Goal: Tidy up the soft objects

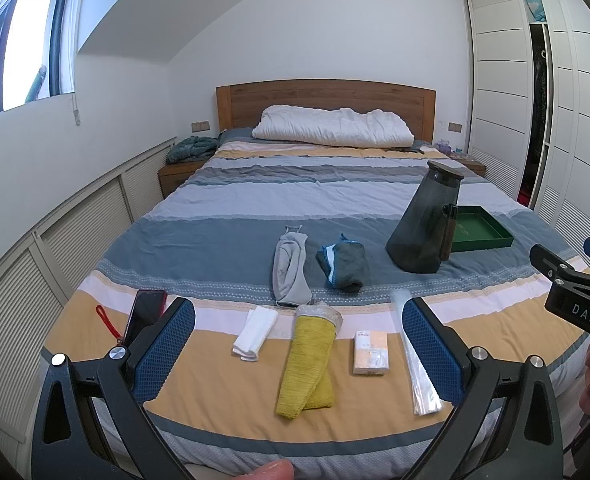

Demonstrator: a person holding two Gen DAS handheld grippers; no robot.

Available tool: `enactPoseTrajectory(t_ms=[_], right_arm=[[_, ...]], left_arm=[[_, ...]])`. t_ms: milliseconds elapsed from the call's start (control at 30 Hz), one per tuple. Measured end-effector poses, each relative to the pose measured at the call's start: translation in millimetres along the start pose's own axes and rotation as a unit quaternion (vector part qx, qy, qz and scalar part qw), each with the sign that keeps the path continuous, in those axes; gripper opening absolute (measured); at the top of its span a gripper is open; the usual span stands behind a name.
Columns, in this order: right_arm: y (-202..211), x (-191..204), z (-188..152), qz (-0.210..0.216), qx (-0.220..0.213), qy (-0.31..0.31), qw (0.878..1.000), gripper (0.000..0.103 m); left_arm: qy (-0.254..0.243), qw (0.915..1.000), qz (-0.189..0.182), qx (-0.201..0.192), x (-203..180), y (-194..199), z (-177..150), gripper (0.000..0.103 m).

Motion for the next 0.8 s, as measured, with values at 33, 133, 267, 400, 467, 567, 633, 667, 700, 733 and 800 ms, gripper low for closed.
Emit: enactPoseTrajectory(t_ms=[33, 133, 267, 400, 467, 567, 633, 667, 700, 733, 800], right_arm=[[-0.5, 0.3, -0.3, 0.0, 0.0, 0.0, 1.0, 0.103], [0.4, -0.8, 0.0, 0.001, 0.0, -0.001, 1.0, 0.103], [0.1, -0.6, -0.1, 0.0, 0.0, -0.001, 1.0, 0.103], [0.2, -1.0, -0.4, 0.0, -0.001, -0.001, 1.0, 0.103], [-0.2, -0.8, -1.3, -0.001, -0.001, -0.001, 1.0, 0.103], [4.1, -1.1, 2.6, -0.001, 0.0, -0.001, 1.0, 0.103], [3.4, -1.9, 2.4, -0.001, 0.001, -0.001, 1.0, 0.103], [3.6, -1.9, 2.4, -0.001, 0.001, -0.001, 1.0, 0.103], [4.0, -2.0, 2.7, -0.001, 0.001, -0.001, 1.0, 0.103], [3.9, -2.1, 2.7, -0.001, 0.001, -0.001, 1.0, 0.103], [3.4, -2.0, 2.7, -0.001, 0.002, -0.001, 1.0, 0.103]], left_arm=[[0.0, 1.0, 0.0, 0.001, -0.5, 0.3, -0.4, 0.102], [0.0, 1.0, 0.0, 0.0, -1.7, -0.9, 0.5, 0.102], [0.0, 1.0, 0.0, 0.0, -1.1, -1.7, 0.0, 0.102], [0.0, 1.0, 0.0, 0.0, -1.9, 0.9, 4.3, 0.102], [0.0, 1.0, -0.001, 0.001, -2.6, 0.8, 2.9, 0.102], [0.0, 1.0, 0.0, 0.001, -4.3, 0.1, 1.7, 0.102], [0.001, 1.0, -0.001, 0.001, -4.4, 0.7, 1.5, 0.102], [0.0, 1.0, -0.001, 0.001, -4.6, 0.6, 1.4, 0.102], [0.0, 1.0, -0.001, 0.001, -3.7, 0.0, 1.7, 0.102], [0.0, 1.0, -0.001, 0.001, -3.5, 0.0, 1.8, 0.102], [0.0, 1.0, -0.003, 0.002, -5.0, -1.3, -2.2, 0.102]])
Point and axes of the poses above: each gripper's, at about its wrist camera, not at the fingertips, and y roughly against the way its jaws point, x to its left, z to its top, the point moved 7 cm from there along -y, roughly the way its jaws point, and after that the axes turned 7 degrees about -x, right-handed, at the moved point
